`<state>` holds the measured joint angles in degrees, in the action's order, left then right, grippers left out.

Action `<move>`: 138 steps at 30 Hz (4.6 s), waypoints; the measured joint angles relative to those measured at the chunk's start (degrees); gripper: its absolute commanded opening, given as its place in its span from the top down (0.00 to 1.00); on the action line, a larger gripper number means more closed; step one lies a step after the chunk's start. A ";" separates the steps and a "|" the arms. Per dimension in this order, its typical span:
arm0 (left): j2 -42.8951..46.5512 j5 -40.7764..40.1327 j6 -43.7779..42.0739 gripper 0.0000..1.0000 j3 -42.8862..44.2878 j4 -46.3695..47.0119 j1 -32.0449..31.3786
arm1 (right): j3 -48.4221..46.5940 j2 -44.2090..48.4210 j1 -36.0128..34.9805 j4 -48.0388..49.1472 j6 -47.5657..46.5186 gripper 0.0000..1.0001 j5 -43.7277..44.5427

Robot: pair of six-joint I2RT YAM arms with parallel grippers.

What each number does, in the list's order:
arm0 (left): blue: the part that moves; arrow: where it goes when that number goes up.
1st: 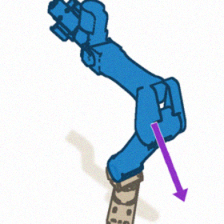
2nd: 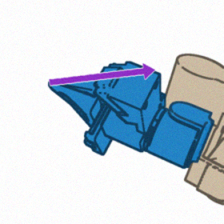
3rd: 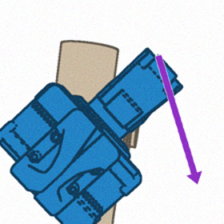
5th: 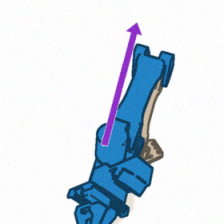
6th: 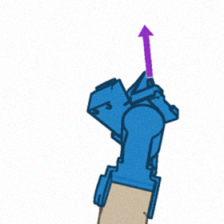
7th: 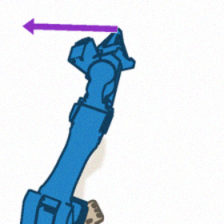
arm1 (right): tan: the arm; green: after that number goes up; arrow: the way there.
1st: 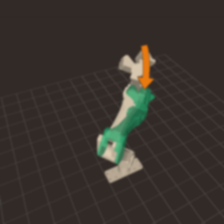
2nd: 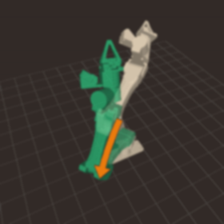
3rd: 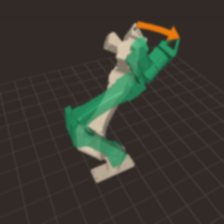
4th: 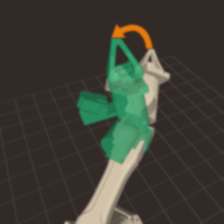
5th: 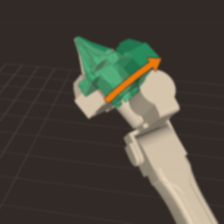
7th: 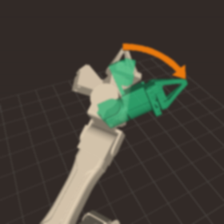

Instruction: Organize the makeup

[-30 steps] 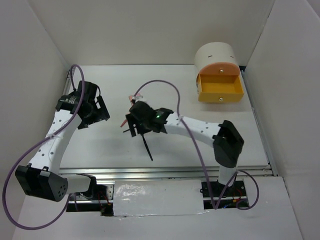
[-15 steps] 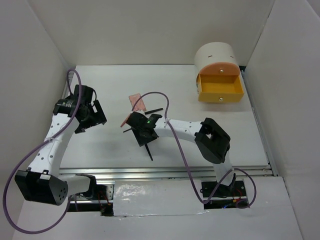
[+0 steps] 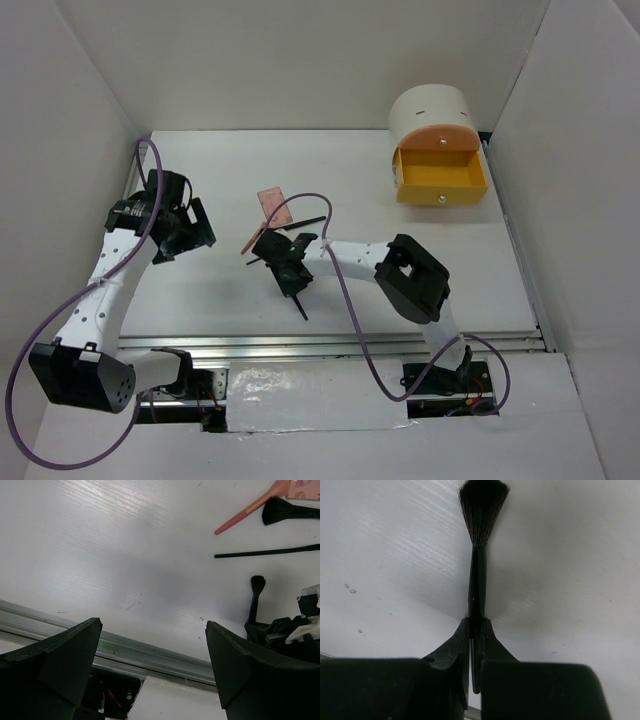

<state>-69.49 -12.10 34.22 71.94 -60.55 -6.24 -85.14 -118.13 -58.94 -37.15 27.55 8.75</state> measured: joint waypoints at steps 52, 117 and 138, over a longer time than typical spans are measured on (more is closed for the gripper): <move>5.95 3.34 -1.20 0.01 2.21 -0.31 0.11 | -7.91 22.56 60.19 1.14 46.66 0.16 8.41; 1.90 10.64 -4.48 0.01 -9.99 2.27 -0.24 | -35.08 -17.14 19.06 -12.81 65.55 0.40 6.14; 2.36 9.75 -5.55 0.01 -10.51 2.34 -0.24 | -34.42 -19.50 20.98 -15.58 67.60 0.47 1.95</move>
<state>-67.13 -2.35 28.67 61.43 -58.22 -6.48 -119.57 -137.62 -37.95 -52.73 95.15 10.70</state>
